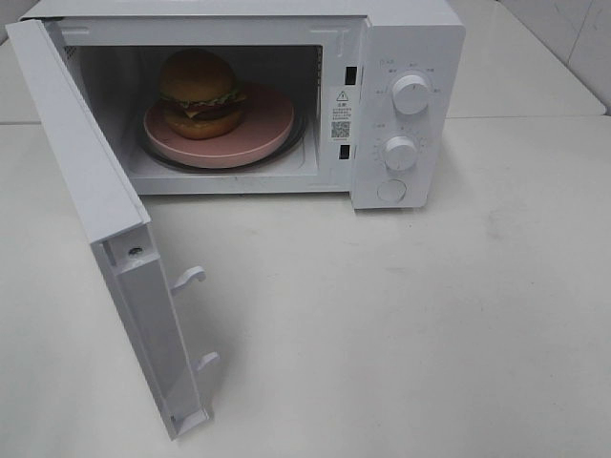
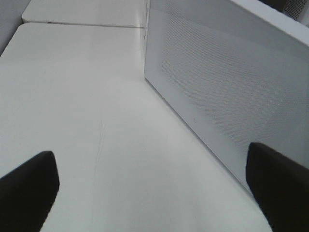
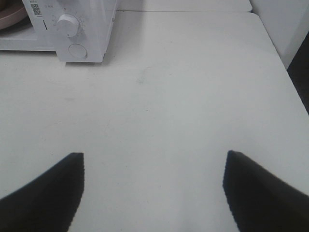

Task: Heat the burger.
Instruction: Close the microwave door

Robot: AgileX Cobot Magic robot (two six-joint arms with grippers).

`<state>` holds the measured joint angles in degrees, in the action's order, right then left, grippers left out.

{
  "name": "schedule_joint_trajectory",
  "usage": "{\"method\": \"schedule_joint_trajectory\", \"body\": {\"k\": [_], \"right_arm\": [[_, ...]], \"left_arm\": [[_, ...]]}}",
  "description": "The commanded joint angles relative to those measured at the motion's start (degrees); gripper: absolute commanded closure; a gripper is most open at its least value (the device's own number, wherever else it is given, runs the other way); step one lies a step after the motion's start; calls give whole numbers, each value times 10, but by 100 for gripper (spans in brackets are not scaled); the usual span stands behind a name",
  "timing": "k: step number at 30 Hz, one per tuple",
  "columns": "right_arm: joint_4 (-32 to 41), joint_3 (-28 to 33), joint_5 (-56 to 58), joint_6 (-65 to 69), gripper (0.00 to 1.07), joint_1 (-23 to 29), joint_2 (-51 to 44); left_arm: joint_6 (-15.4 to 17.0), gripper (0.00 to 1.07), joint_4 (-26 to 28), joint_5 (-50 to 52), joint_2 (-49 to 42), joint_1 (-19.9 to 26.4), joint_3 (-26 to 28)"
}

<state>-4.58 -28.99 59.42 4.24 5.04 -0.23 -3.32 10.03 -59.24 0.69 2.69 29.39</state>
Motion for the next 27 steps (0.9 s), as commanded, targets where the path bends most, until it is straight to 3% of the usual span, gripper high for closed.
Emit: {"method": "schedule_joint_trajectory", "body": {"k": [1,6,9,10,11,13,14,15,16,17,18,20,21,25,27], "right_arm": [[0,0,-1,-10,31,-4,-15],[0,0,-1,-10,31,-4,-15],[0,0,-1,-10,31,-4,-15],[0,0,-1,-9,31,-4,-15],[0,0,-1,-9,31,-4,-15],[0,0,-1,-9,31,-4,-15],[0,0,-1,-9,31,-4,-15],[0,0,-1,-9,31,-4,-15],[0,0,-1,-9,31,-4,-15],[0,0,-1,-9,31,-4,-15],[0,0,-1,-9,31,-4,-15],[0,0,-1,-9,31,-4,-15],[0,0,-1,-9,31,-4,-15],[0,0,-1,-9,31,-4,-15],[0,0,-1,-9,31,-4,-15]], "left_arm": [[-46,3,14,38,39,-3,18],[-65,5,10,67,68,-3,14],[-65,12,10,94,83,-3,5],[-65,21,8,112,92,-3,-1],[-65,21,8,112,92,-3,-1],[-65,43,9,137,112,-3,-11],[-65,43,9,137,112,-3,-11],[-65,60,9,148,127,-3,-15],[-65,60,9,148,127,-3,-15],[-65,67,9,157,136,-3,-18],[-65,82,9,178,156,-3,-22],[-65,89,9,191,168,-3,-23],[-65,104,13,215,192,-3,-29],[-79,107,26,252,221,-3,-38],[-113,107,57,317,246,-4,-55]]}}
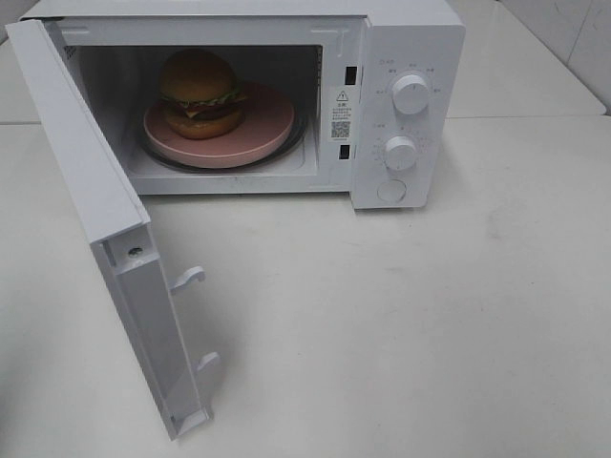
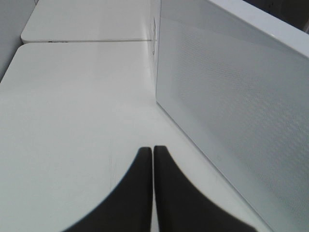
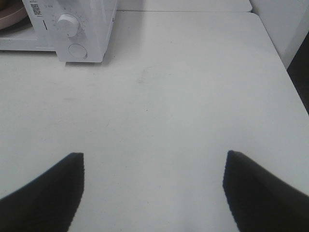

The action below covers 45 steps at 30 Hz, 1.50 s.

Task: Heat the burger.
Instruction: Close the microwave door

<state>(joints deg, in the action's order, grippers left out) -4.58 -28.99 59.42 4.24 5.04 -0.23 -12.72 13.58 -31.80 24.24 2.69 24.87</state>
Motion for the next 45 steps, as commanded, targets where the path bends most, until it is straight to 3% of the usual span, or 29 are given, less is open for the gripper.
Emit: {"method": "schedule_joint_trajectory", "body": {"k": [1,2,3,4,6,8,9,11,23,25,28,30,31,32,33,34,35,36,39,41,42,44,45], "right_arm": [[0,0,-1,-9,31,-4,-15],[0,0,-1,-9,31,-4,-15],[0,0,-1,-9,31,-4,-15],[0,0,-1,-9,31,-4,-15],[0,0,-1,-9,31,-4,-15],[0,0,-1,-9,31,-4,-15],[0,0,-1,-9,31,-4,-15],[0,0,-1,-9,31,-4,-15],[0,0,-1,-9,31,-4,-15],[0,0,-1,-9,31,-4,-15],[0,0,-1,-9,31,-4,-15],[0,0,-1,-9,31,-4,-15],[0,0,-1,-9,31,-4,-15],[0,0,-1,-9,31,-4,-15],[0,0,-1,-9,31,-4,-15],[0,0,-1,-9,31,-4,-15],[0,0,-1,-9,31,-4,-15],[0,0,-1,-9,31,-4,-15],[0,0,-1,-9,31,-4,-15],[0,0,-1,-9,31,-4,-15],[0,0,-1,-9,31,-4,-15],[0,0,-1,-9,31,-4,-15],[0,0,-1,-9,31,-4,-15]], "left_arm": [[-19,107,22,43,10,-4,-10],[-54,107,41,97,25,-4,-26],[-54,107,41,97,25,-4,-26],[-87,107,66,154,37,-4,-46],[-100,107,78,175,42,-4,-57],[-141,107,124,245,57,-7,-87],[-141,107,124,245,57,-7,-87],[-181,107,138,318,80,-28,-115],[-172,107,104,479,175,-132,-125],[-134,107,80,499,203,-146,-125],[-115,107,65,505,212,-152,-125],[-33,107,-21,532,247,-171,-125],[-33,107,-21,532,247,-171,-125],[-11,107,-45,541,254,-175,-125],[43,107,-98,561,270,-179,-125],[43,107,-98,561,270,-179,-125],[76,107,-122,572,278,-179,-125],[133,107,-180,588,293,-179,-125],[156,107,-216,596,302,-179,-125],[227,107,-326,637,335,-179,-127],[227,107,-326,637,335,-179,-127],[268,107,-370,671,364,-179,-127],[268,107,-370,671,364,-179,-127]]}}
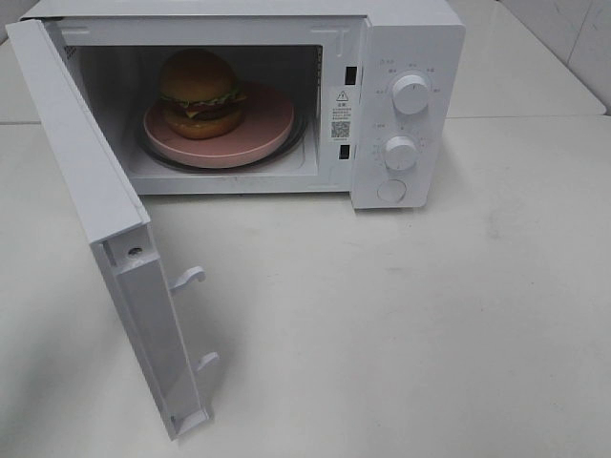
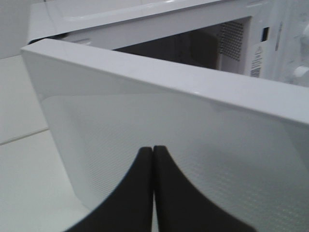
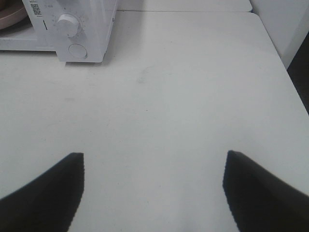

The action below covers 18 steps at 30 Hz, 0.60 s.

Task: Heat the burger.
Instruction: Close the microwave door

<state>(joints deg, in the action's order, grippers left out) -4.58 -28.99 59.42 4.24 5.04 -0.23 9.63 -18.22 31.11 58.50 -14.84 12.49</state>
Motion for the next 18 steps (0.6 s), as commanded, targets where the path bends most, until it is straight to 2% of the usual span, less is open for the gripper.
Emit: {"method": "schedule_joint_trajectory", "body": {"k": [1,5,18], "right_arm": [[0,0,-1,-9,31,-4,-15],[0,0,-1,-9,31,-4,-15],[0,0,-1,-9,31,-4,-15]], "left_arm": [[50,107,-63,54,33,-3,-3],[58,107,-102,110,85,-3,-3],[60,107,-92,214,179,-9,6]]}}
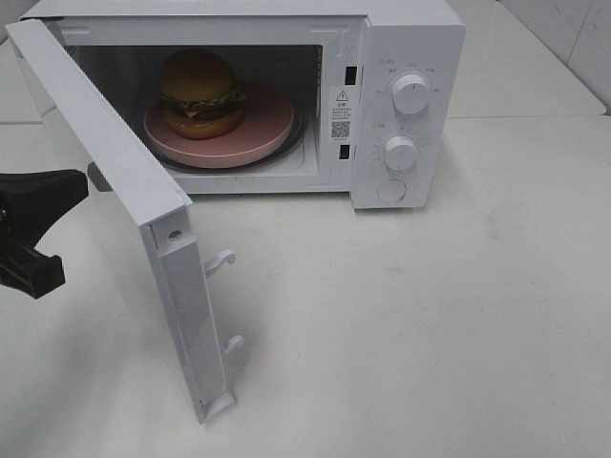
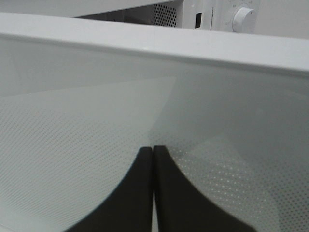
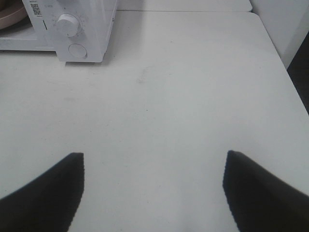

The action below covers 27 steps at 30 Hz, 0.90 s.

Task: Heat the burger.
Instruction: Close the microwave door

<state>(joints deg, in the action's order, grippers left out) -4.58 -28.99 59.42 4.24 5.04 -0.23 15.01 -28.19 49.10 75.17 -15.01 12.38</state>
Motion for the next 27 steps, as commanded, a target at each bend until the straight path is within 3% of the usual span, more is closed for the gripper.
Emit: {"method": "schedule_joint_trajectory", "body": {"k": [1,7,9,10,12,13,14,15,20,21,22,23,24,26,27], "right_arm": [[0,0,-1,-9,31,-4,-15],[0,0,-1,-9,31,-4,-15],[0,0,-1,-9,31,-4,-15],[0,0,-1,-9,31,-4,-15],[0,0,-1,-9,31,-4,-15],[0,0,-1,-9,31,-4,-15],[0,0,-1,-9,31,-4,-15],[0,0,-1,-9,31,-4,-15],[0,0,-1,-9,31,-4,-15],[0,0,-1,-9,31,-4,-15],[0,0,-1,-9,31,-4,-15],[0,0,-1,-9,31,-4,-15],[0,0,-1,-9,31,-4,-15],[0,0,-1,-9,31,-4,-15],[0,0,-1,-9,31,-4,-15]], "left_arm": [[6,107,7,34,13,-7,7],[-15,107,50,37,61,-50,22],[-45,107,103,38,84,-91,37],[-45,107,103,38,84,-91,37],[-86,107,177,39,103,-130,54],[-86,107,177,39,103,-130,54],[-107,107,223,38,116,-154,67],[-107,107,223,38,116,-154,67],[-160,107,344,36,158,-219,118],[-160,107,344,36,158,-219,118],[-182,107,391,34,174,-235,138],[-182,107,391,34,174,-235,138],[-204,107,435,34,188,-251,156],[-213,107,453,34,194,-259,167],[-231,107,490,34,207,-273,188]]}}
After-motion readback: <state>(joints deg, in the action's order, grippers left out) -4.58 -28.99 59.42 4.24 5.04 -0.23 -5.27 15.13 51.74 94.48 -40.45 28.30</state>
